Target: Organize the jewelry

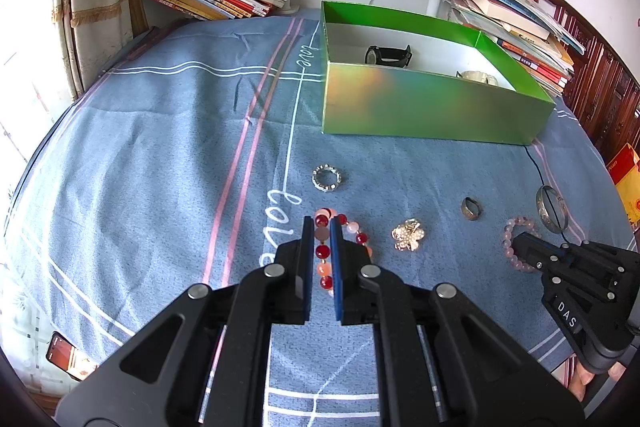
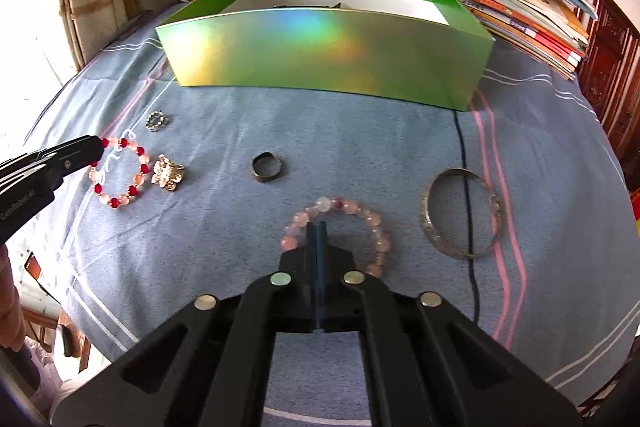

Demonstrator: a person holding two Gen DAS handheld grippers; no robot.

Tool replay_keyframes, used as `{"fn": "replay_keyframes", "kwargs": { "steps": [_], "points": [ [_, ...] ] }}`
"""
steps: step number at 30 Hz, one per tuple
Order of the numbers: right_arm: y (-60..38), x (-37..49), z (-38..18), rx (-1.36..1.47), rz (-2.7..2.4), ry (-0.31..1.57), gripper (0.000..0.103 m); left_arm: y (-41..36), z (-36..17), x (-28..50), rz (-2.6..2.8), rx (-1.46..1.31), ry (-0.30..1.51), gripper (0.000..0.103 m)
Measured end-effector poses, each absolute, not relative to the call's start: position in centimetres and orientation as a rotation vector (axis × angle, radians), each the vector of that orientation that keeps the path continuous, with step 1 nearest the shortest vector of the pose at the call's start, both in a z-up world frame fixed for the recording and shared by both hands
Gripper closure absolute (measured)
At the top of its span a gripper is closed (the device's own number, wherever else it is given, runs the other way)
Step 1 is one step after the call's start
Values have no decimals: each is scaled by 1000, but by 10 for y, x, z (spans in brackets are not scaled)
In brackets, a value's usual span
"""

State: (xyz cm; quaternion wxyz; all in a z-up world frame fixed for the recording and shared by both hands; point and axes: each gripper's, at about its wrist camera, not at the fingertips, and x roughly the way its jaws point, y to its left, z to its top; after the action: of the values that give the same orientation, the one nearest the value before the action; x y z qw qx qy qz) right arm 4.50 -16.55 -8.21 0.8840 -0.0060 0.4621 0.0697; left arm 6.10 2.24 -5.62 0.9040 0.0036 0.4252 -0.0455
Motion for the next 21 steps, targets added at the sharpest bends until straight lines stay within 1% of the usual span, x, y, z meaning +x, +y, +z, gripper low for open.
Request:
{"fn": "replay_keyframes", "kwargs": {
  "steps": [8,10,14,16,20,21],
  "points": [
    [-182,44,-69,8,76,933,102,23,-57,61,-90,5,881,95],
    [-188,45,-70,7,45,939,94,23,-57,60,-91,5,882,95],
    [-191,47,-81,3,40,972,92,23,-57,61,-91,6,883,95],
    [-189,46,-82,-3,42,967,84,22,-58,61,-91,7,886,95],
    [-186,45,-82,-3,58,962,85,22,-61,62,-92,9,892,95],
    [-184,45,-82,4,76,966,96,22,-61,62,-93,9,892,95]
  ]
}}
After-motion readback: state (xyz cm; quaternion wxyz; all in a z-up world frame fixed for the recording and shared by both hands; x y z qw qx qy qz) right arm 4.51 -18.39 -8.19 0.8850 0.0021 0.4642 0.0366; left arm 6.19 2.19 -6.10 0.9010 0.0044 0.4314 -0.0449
